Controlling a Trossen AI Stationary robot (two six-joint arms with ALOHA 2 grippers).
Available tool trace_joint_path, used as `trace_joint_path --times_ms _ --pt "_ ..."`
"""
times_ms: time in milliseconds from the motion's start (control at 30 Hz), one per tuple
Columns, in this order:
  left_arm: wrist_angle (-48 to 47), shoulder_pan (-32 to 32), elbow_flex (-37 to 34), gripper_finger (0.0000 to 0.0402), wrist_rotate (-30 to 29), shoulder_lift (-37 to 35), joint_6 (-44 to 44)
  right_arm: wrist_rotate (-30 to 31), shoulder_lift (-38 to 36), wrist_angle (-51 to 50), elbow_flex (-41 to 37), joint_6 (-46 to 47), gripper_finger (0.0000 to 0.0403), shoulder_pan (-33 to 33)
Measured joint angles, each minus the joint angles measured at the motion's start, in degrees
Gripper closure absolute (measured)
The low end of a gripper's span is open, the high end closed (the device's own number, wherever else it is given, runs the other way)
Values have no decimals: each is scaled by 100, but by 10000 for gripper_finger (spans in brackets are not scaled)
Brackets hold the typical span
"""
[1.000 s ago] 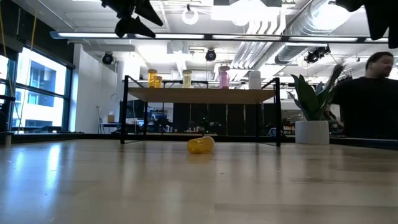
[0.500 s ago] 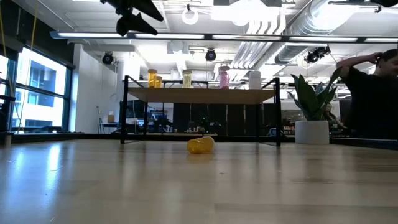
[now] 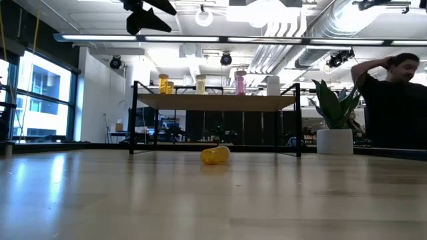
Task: Pick and place medicine bottles onto shelf by color
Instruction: Put the yellow pill bottle on the shelf aligned with other yellow pill bottles
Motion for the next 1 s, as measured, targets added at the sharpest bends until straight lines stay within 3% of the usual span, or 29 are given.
trace_joint_path --times_ms 333,1000 --pt "2 -115 0 158 -151 0 -79 -466 762 301 0 62 233 62" --pt "2 -115 0 158 -153 0 -81 -805 1439 772 0 193 233 13"
